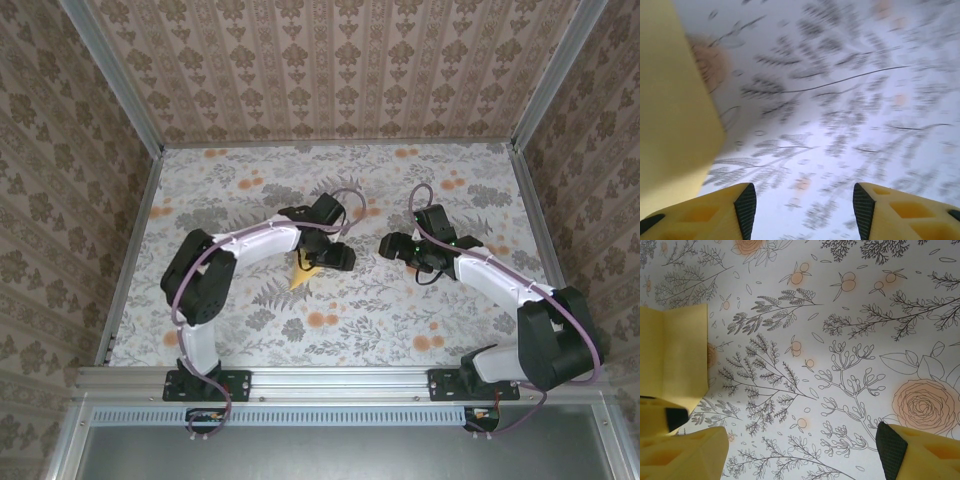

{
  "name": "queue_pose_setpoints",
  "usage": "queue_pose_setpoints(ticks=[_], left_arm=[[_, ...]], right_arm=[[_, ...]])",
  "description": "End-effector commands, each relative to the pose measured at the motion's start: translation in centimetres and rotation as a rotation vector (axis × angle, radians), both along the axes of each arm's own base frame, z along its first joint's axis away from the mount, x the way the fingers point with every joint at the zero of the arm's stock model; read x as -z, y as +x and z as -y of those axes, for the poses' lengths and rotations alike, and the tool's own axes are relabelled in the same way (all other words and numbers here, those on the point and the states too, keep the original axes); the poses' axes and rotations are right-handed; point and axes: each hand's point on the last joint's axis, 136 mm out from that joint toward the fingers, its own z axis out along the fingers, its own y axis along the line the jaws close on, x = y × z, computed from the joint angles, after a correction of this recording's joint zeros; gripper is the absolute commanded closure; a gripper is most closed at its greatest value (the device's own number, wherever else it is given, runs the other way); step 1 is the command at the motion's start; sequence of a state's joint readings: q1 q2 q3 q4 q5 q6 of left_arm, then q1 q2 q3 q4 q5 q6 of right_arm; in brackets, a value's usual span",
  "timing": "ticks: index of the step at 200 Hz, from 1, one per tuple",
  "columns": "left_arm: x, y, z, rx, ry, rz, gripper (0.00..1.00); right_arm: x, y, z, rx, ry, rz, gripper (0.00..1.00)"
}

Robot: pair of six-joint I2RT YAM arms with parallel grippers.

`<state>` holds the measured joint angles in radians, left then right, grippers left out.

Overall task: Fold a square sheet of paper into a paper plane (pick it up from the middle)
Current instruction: Turn over the paper at the center of the table, then rotate the paper at the center of the table.

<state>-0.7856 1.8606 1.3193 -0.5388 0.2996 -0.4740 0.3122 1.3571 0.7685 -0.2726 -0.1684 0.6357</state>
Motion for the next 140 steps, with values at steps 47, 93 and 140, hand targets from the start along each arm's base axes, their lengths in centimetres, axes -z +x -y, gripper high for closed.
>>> queue_pose_setpoints(ticks=[47,93,140], left_arm=[[-11.1,3.6,-3.4,-0.179,-0.271,0.158,0.19],[-8.2,5.8,-13.2,-0.464,-0.154,0.194,0.01],[-5.6,5.0,-21.9,-0.716,-0.069,0.168,0.00]], right_arm=[[-2.9,1.3,-3.6,-0.065,0.118,0.056,0.26],[-2.8,0.7,-13.9,-0.280,0.155,0.037,0.49],[0.1,-0.8,-24.7,-0.454,0.172,-0.050,0.80]])
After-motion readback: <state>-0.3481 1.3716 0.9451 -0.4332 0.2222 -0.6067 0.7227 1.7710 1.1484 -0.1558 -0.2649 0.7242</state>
